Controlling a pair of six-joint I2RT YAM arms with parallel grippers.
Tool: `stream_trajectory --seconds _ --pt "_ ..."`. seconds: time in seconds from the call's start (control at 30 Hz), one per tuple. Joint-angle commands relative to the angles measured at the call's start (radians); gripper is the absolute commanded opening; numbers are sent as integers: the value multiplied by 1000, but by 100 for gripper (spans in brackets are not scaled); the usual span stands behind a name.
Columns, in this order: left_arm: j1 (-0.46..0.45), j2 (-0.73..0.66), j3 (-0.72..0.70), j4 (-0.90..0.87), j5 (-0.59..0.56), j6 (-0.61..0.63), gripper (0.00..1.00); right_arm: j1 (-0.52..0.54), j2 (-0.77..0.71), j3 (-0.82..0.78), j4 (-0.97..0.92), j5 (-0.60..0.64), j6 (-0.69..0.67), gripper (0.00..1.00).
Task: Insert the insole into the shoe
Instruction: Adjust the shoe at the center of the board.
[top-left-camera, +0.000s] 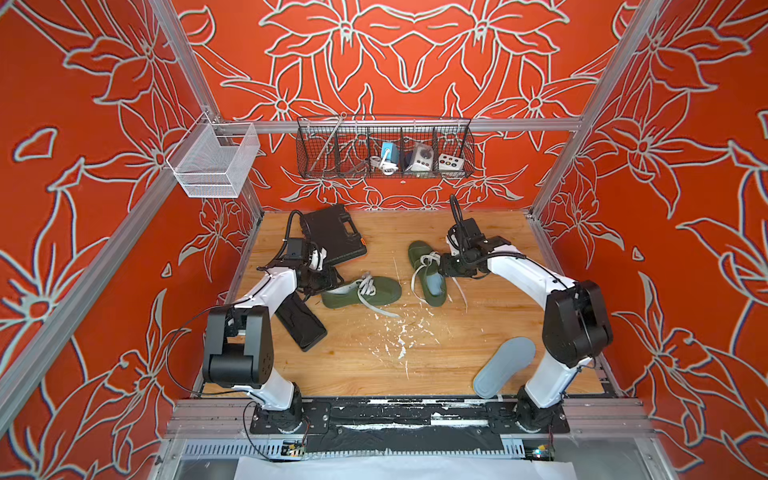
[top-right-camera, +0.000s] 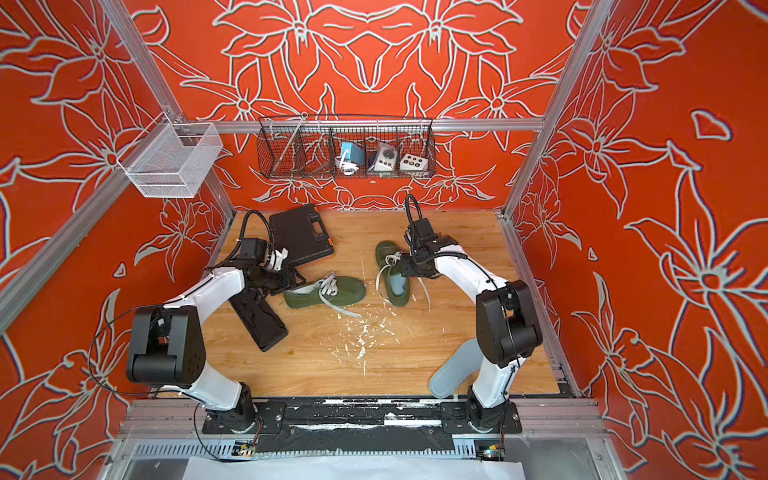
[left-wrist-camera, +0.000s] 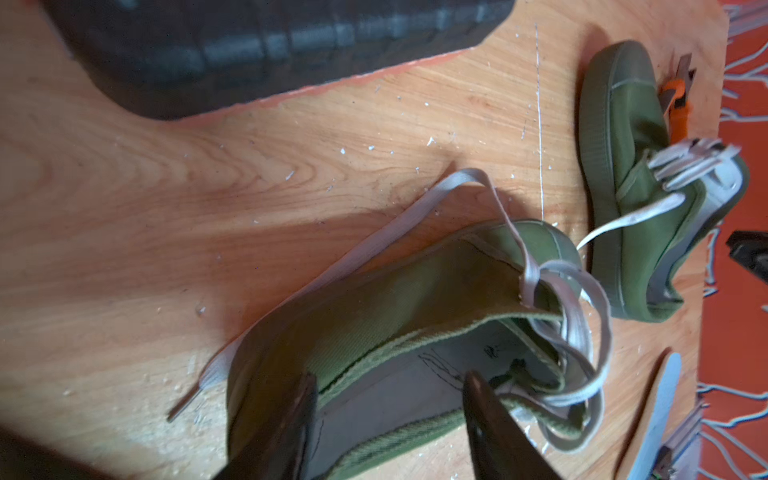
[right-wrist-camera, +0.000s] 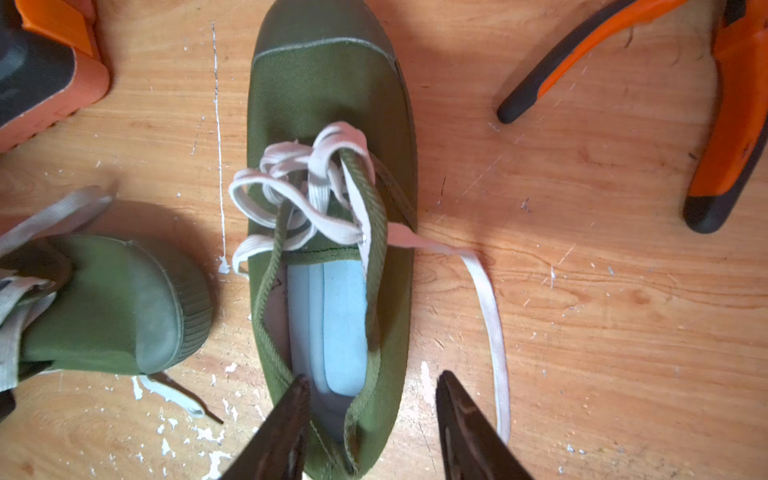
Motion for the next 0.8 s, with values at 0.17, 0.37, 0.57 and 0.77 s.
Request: stream_trajectory --seconds 0.17,0.37,0.57,0.77 --pt "-100 -80 59 -46 16 164 61 -4 -15 -11 -32 -13 -25 51" --pt "-175 -177 -44 19 -63 343 62 -5 -15 -2 -38 -16 -46 51" --pt "-178 -445 -256 202 -72 598 69 -4 6 19 -50 -38 -58 51" --pt "-176 -368 -204 116 -52 716 72 -4 18 42 -66 -45 -70 51"
